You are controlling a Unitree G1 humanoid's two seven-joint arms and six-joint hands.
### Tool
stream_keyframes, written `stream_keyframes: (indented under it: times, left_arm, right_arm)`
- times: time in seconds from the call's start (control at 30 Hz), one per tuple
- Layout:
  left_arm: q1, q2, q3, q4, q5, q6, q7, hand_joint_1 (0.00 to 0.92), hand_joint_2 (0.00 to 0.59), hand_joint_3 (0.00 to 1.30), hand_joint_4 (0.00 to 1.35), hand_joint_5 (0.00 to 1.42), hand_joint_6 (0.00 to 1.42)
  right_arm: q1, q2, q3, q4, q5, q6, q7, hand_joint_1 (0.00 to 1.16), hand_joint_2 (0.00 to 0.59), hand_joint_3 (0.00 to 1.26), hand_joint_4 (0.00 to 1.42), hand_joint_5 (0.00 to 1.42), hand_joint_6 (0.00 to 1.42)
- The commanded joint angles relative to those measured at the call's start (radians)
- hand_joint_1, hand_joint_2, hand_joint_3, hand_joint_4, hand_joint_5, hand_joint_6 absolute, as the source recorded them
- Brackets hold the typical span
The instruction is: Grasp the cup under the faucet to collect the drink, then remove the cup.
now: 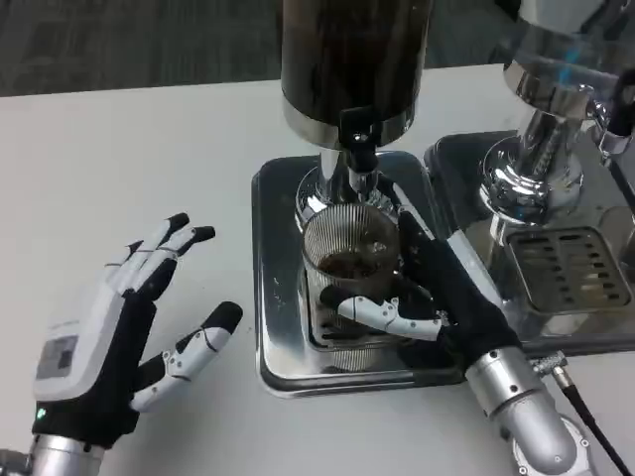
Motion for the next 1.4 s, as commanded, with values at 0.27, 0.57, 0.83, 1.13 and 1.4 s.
stream_keyframes:
  times: [0.27, 0.57, 0.83, 1.13, 1.4]
  left_arm:
    - [0.030, 0.011, -0.011, -0.026, -0.011, 0.015, -0.002, 0.000, 0.221, 0.24, 0.10, 0.24, 0.14]
    - [0.030, 0.014, -0.013, -0.028, -0.015, 0.015, -0.006, 0.000, 0.221, 0.24, 0.10, 0.24, 0.14]
    - [0.020, 0.015, -0.017, -0.025, -0.017, 0.014, -0.009, 0.000, 0.221, 0.24, 0.10, 0.24, 0.14]
    - [0.015, 0.019, -0.020, -0.019, -0.021, 0.010, -0.013, 0.000, 0.221, 0.24, 0.10, 0.24, 0.13]
    - [0.008, 0.024, -0.029, -0.010, -0.025, 0.004, -0.015, 0.000, 0.221, 0.24, 0.10, 0.24, 0.13]
  right_arm:
    - [-0.015, 0.028, -0.006, 0.054, 0.002, 0.006, -0.034, 0.95, 0.189, 0.28, 0.43, 0.48, 0.64]
    - [-0.010, 0.036, -0.010, 0.033, -0.023, -0.015, -0.104, 0.99, 0.191, 0.36, 0.51, 0.56, 0.71]
    - [0.003, 0.034, -0.013, -0.013, -0.060, -0.018, -0.163, 1.04, 0.198, 0.40, 0.50, 0.63, 0.83]
    - [0.033, 0.029, -0.017, -0.075, -0.096, -0.019, -0.216, 1.07, 0.197, 0.42, 0.50, 0.66, 0.90]
    - [0.073, 0.023, -0.016, -0.133, -0.136, -0.006, -0.256, 1.08, 0.201, 0.42, 0.50, 0.66, 0.92]
